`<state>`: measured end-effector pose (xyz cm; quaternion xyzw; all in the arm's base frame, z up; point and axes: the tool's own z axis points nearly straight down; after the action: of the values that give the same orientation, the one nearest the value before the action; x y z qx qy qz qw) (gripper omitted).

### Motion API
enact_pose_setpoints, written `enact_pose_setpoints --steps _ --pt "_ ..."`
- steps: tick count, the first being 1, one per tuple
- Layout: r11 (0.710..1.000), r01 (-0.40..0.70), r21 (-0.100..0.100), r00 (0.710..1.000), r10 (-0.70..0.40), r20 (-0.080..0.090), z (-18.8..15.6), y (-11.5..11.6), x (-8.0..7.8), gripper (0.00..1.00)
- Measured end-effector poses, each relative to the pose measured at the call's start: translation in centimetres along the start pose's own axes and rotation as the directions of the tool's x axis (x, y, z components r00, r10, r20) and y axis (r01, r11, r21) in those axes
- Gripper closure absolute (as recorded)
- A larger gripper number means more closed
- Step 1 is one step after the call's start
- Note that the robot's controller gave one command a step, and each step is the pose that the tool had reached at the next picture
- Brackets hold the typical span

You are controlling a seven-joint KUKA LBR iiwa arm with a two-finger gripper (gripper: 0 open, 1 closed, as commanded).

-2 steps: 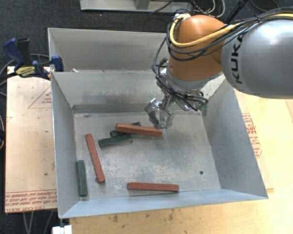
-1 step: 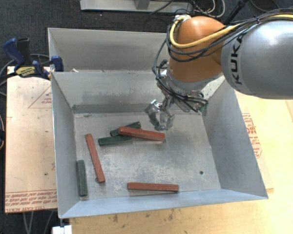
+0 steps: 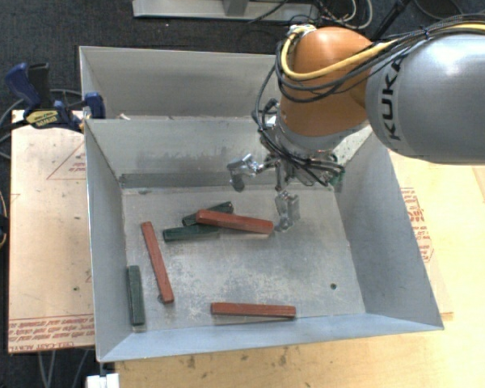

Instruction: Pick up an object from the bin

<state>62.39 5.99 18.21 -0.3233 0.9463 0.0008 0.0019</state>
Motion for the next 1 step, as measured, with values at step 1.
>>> enact_pose_setpoints --steps 1 --pt "1.0 -0.018 -0.003 1.0 0.018 -0.001 11.52 1.67 -1.63 0.0"
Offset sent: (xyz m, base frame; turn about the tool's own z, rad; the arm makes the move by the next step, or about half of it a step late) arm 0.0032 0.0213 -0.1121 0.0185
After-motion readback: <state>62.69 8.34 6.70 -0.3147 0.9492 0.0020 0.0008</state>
